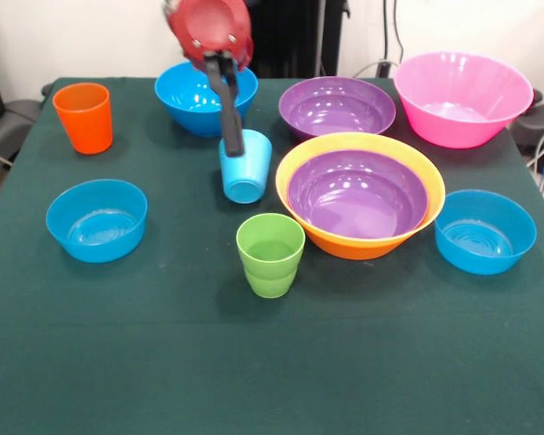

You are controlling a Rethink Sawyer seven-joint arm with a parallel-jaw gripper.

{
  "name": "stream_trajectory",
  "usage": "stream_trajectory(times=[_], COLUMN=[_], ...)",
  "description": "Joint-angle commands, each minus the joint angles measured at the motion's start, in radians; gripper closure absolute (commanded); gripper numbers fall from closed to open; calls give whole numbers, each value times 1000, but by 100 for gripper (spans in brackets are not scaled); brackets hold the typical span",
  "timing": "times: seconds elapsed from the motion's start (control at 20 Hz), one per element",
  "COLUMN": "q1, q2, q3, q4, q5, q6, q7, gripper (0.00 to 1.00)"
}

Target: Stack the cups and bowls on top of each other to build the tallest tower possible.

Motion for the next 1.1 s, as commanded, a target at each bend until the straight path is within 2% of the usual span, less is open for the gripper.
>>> stream_trajectory(times=[0.05, 0.2, 0.45, 0.8, 0.9, 1.1], q1=[145, 134, 73, 28, 42, 97], q2=[14, -5, -62, -119, -99, -37], q3=[-295, -304, -250, -218, -255, -401], q4=[48, 63, 124, 182, 181, 170], q5=[-80, -65, -46, -45, -75, -136], q6=[-141, -142, -102, -76, -114, -276], q7=[351, 340, 295, 270, 290, 345], gripper=[0, 0, 0, 0, 0, 0])
